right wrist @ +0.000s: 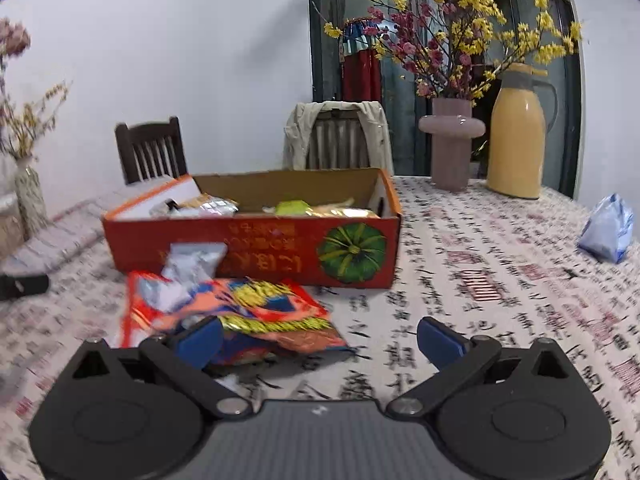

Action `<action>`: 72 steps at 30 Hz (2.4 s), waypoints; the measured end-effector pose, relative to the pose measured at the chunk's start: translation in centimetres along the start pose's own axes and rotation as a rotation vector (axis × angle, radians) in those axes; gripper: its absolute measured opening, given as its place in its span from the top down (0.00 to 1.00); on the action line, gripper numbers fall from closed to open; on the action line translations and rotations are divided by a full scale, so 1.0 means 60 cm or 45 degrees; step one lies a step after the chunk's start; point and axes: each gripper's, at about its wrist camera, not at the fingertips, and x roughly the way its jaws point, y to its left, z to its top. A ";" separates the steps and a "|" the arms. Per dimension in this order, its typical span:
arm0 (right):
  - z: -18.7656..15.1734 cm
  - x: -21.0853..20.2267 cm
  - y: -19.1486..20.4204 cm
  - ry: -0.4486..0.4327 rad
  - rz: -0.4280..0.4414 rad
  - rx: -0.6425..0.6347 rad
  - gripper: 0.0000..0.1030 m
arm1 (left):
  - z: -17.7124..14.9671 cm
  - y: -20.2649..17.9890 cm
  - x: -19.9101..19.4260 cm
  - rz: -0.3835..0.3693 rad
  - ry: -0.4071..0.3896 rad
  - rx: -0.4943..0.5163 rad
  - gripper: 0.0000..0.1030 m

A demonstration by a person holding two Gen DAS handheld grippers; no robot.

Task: Organize snacks
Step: 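Grasp the orange-and-blue snack bag on the table with the right gripper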

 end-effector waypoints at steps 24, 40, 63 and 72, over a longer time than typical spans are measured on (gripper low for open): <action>0.042 0.057 0.081 0.233 -0.136 -0.130 0.00 | -0.001 0.018 -0.006 -0.058 -0.018 -0.083 0.00; 0.027 0.105 0.010 0.346 -0.059 -0.013 0.00 | 0.000 0.020 -0.003 -0.038 -0.005 -0.093 0.00; 0.022 0.102 0.015 0.271 0.015 -0.038 0.45 | 0.001 0.018 0.003 -0.012 0.019 -0.091 0.00; 0.020 0.031 -0.012 0.083 -0.005 -0.038 0.46 | 0.002 0.017 0.009 0.017 0.046 -0.091 0.00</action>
